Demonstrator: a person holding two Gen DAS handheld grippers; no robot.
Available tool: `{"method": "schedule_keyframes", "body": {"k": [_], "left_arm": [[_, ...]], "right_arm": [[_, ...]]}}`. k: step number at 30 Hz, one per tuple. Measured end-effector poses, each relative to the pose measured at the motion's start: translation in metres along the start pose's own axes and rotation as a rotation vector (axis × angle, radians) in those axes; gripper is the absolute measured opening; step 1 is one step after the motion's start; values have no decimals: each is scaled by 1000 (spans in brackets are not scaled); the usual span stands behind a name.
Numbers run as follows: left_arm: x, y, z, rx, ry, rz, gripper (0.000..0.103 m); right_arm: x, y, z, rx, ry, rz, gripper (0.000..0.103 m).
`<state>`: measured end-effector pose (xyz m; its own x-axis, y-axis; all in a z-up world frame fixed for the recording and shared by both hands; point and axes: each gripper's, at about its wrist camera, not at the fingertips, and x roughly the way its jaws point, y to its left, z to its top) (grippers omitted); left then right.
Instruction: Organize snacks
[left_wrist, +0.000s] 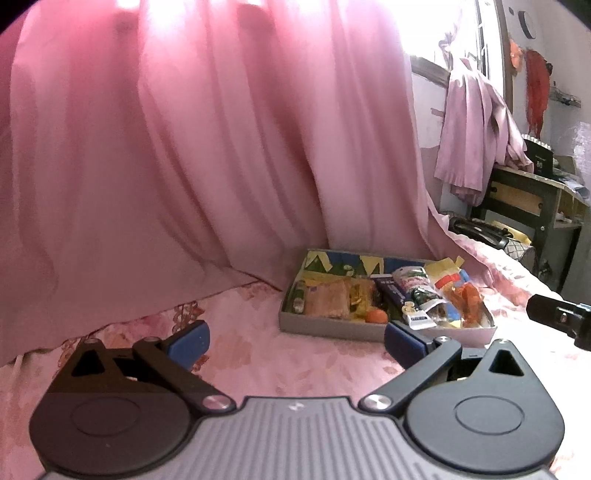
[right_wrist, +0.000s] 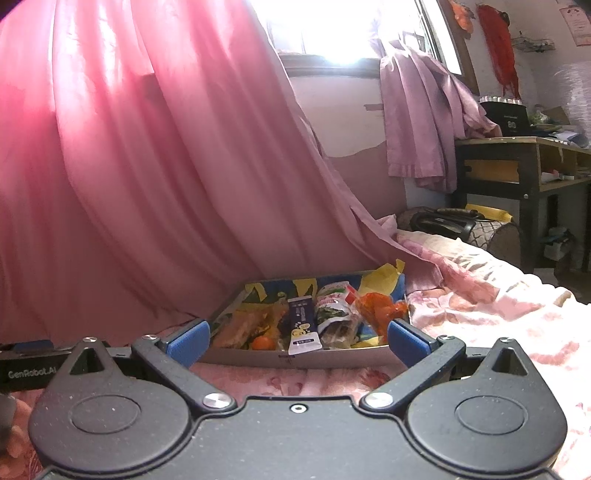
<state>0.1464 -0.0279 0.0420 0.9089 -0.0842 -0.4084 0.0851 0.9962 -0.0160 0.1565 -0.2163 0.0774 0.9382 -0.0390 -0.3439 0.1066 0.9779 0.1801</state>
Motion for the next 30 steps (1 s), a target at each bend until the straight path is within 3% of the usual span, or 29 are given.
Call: {"method": "schedule_keyframes", "body": {"k": [10, 30], "left_arm": [[-18, 8, -16, -43, 32, 25, 103], [-51, 6, -48, -37, 71, 43, 103]], "right_arm": [[-20, 1, -14, 15, 20, -13, 102], [-42, 22, -49, -32, 120, -5, 102]]}}
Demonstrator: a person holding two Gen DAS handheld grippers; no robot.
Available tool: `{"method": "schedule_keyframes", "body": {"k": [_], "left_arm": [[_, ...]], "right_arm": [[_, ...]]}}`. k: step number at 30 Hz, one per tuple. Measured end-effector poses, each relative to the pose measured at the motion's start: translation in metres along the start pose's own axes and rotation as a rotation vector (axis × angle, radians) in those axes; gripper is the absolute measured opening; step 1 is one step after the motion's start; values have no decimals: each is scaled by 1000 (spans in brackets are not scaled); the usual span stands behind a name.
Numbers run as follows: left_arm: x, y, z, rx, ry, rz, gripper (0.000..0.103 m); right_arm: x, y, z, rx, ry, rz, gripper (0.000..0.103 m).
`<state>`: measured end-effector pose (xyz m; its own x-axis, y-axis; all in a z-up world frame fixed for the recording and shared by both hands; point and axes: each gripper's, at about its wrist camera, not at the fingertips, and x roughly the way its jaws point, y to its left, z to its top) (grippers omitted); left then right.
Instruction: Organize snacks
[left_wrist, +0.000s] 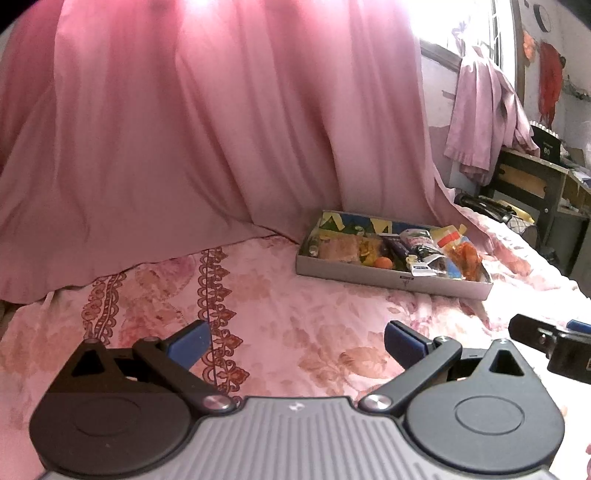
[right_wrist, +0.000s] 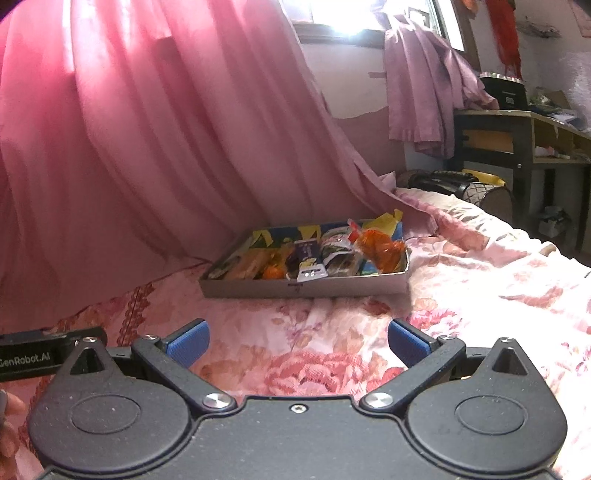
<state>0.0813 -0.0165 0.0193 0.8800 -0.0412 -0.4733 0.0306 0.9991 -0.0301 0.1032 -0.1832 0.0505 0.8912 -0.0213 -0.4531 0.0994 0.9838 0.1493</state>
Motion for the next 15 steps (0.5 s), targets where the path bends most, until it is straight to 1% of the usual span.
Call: {"method": "schedule_keyframes", "body": {"k": [2, 6, 15], "left_arm": [[0, 1, -1, -4, 5, 2, 103], [1, 2, -2, -9, 19, 6, 103], [4, -1, -5, 16, 44, 10, 103]], "right_arm": [[0, 0, -2, -5, 12, -3, 102], [3, 0, -6, -9, 33, -37, 102], [9, 1, -9, -27, 63, -44, 102]]}}
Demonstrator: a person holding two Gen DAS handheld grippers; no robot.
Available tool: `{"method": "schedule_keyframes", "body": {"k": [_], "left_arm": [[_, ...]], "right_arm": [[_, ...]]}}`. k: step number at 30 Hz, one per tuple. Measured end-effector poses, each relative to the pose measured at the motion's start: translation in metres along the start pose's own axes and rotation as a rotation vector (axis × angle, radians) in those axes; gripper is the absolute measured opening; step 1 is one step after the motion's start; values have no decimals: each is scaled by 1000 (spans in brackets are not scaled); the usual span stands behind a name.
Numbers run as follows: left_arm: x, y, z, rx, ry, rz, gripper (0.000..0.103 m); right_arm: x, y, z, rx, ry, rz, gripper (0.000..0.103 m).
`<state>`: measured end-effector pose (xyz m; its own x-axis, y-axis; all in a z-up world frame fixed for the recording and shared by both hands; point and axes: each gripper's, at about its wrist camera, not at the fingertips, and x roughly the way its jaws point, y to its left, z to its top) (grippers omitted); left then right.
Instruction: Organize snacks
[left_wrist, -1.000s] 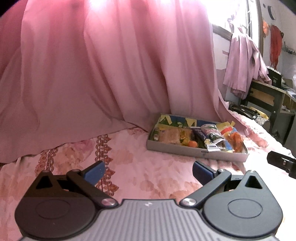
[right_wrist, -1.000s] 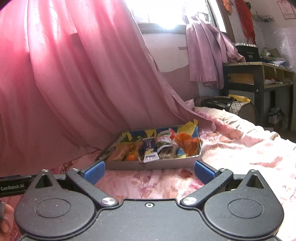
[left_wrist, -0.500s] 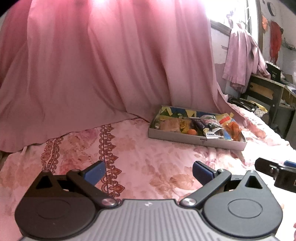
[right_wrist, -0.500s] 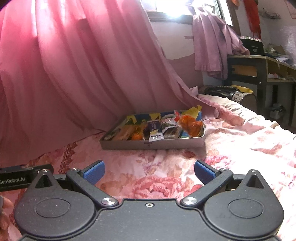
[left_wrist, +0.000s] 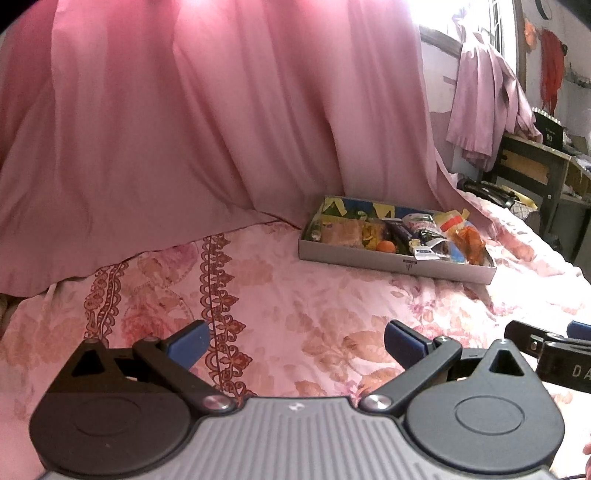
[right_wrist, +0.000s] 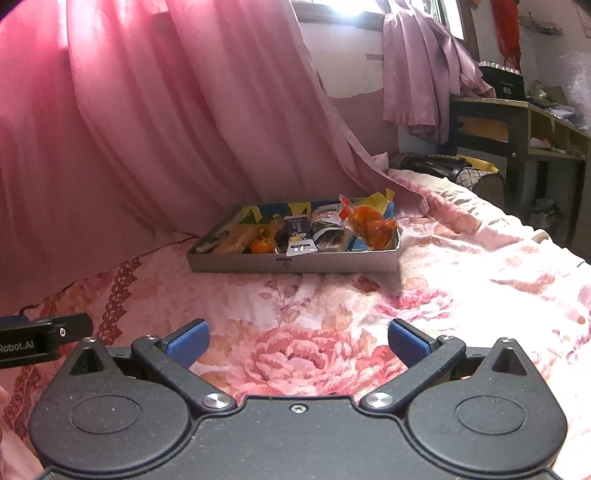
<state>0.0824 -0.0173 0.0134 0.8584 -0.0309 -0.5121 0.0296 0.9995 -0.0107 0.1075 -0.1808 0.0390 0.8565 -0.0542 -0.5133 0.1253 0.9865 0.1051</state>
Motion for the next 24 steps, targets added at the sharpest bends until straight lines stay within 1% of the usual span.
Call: {"method": "schedule_keyframes", "body": {"k": [24], "left_arm": [[4, 2, 0, -3, 25, 11, 103]], "right_arm": [[3, -1, -1, -1, 18, -11, 102]]}}
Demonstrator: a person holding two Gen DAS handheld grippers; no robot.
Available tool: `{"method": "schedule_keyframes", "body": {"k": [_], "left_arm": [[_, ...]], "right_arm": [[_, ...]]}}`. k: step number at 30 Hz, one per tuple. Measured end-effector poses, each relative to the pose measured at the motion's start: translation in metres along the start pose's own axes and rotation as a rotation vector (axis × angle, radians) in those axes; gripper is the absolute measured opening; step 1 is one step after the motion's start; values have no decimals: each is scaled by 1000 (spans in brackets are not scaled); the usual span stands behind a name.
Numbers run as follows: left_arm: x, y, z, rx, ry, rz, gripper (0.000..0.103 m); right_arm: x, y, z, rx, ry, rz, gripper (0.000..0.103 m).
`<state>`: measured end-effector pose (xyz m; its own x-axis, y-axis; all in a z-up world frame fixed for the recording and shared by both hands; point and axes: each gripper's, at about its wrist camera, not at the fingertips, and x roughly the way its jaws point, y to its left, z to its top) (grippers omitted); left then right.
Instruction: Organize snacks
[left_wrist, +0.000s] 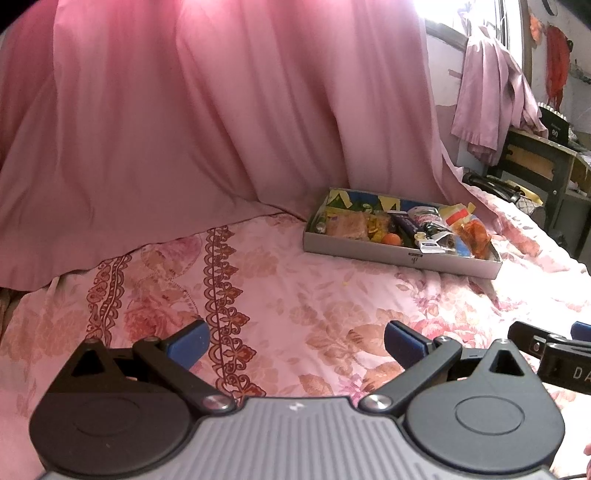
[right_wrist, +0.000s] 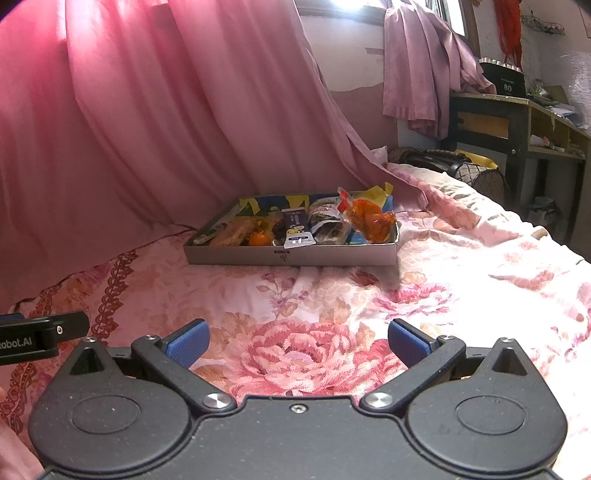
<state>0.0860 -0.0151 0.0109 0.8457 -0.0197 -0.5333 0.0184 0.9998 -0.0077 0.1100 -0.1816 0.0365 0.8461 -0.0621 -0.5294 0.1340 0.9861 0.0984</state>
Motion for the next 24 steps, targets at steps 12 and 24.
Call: {"method": "schedule_keyframes", "body": {"k": [12, 24], "left_arm": [[1, 0, 0, 0, 8, 3, 103], [3, 1, -1, 1, 11, 3, 103]], "right_arm": [[0, -2, -1, 4, 1, -2, 102], [-1, -2, 0, 4, 1, -2, 102]]}}
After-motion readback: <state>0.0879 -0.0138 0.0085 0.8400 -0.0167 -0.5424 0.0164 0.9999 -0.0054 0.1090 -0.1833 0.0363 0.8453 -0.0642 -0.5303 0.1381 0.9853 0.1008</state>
